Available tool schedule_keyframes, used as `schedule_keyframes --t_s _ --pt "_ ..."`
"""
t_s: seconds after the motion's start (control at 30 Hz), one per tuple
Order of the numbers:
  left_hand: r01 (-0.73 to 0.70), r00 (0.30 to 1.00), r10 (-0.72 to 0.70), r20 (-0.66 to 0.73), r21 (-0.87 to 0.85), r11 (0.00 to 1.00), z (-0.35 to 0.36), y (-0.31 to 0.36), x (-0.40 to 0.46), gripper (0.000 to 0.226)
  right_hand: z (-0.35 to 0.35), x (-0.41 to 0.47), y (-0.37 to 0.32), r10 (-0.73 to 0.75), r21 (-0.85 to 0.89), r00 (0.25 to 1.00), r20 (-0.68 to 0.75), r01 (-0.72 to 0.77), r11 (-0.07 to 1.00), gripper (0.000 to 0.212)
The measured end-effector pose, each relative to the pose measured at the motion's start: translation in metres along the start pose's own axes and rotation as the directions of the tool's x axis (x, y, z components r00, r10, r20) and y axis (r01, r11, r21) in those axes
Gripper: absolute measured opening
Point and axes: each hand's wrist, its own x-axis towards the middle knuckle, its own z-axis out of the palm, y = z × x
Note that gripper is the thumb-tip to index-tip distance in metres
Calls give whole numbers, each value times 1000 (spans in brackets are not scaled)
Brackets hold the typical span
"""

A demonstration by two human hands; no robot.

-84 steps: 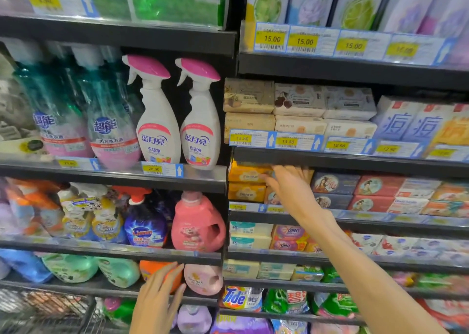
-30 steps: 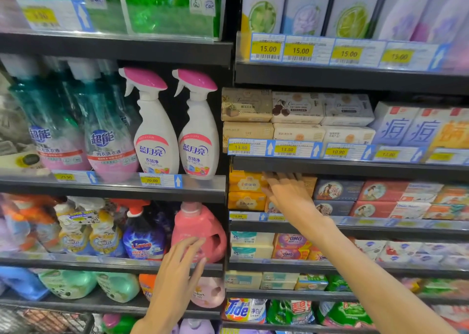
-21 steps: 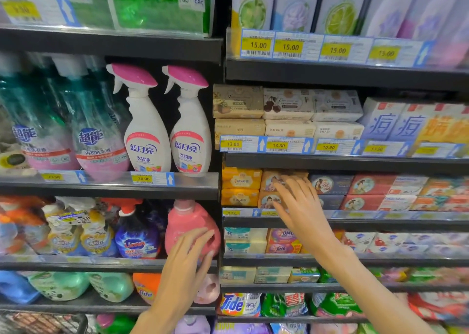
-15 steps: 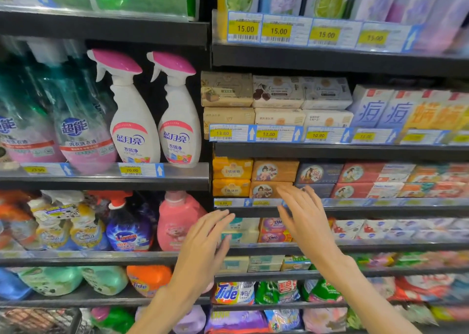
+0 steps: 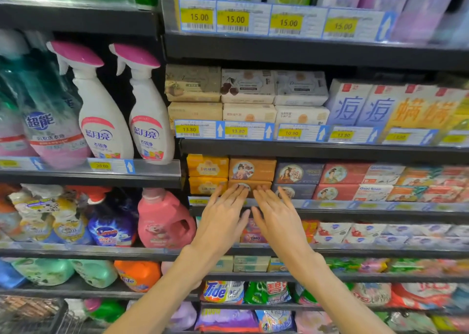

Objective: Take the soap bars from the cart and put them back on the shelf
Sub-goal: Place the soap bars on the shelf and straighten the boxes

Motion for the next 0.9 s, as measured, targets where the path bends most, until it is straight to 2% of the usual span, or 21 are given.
schedule_keyframes --t_s 0.1,0.43,0.73,0.9 --pt "10 1000 -10 12 10 1000 1 2 0 52 2 -1 6 -22 22 1000 -10 22 1000 42" --pt "26 1000 -26 -7 19 999 0 -2 -6 50 4 -9 7 26 54 999 -26 -24 998 44" --pt "37 999 -38 -19 -43 998 -5 -8 -5 52 3 -5 4 28 94 999 -41 -24 995 42" --pt "140 984 -145 -101 -63 988 -17 -29 -19 47 5 10 -31 -89 169 994 -62 98 981 43"
